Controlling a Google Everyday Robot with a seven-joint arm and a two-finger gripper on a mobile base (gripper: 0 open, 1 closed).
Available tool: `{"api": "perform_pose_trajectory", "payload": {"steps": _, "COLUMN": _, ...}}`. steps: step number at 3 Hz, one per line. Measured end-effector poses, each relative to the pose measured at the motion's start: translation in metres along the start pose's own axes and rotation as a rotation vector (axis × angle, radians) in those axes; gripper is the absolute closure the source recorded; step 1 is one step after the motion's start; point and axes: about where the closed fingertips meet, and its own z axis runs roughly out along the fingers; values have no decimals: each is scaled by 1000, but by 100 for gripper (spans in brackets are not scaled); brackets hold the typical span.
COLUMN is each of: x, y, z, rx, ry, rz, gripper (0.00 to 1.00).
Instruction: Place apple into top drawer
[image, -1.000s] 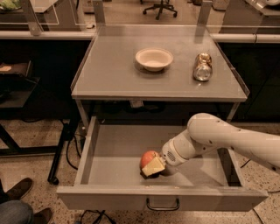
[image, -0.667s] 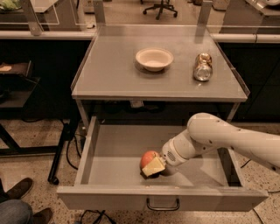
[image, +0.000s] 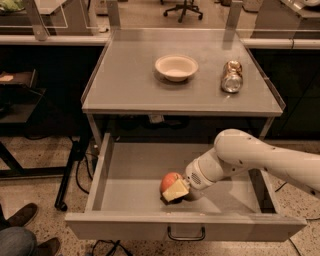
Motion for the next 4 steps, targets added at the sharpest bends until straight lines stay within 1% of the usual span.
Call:
{"api": "perform_pose_trajectory", "payload": {"steps": 1, "x": 0, "y": 0, "z": 0, "rx": 0, "ry": 0, "rz": 0, "gripper": 28}}
{"api": "perform_pose_trajectory", "payload": {"steps": 2, "x": 0, "y": 0, "z": 0, "rx": 0, "ry": 0, "rz": 0, "gripper": 3}}
{"api": "perform_pose_trajectory", "payload": {"steps": 3, "x": 0, "y": 0, "z": 0, "rx": 0, "ry": 0, "rz": 0, "gripper": 0}}
{"api": "perform_pose_trajectory", "payload": {"steps": 4, "x": 0, "y": 0, "z": 0, "rx": 0, "ry": 0, "rz": 0, "gripper": 0}}
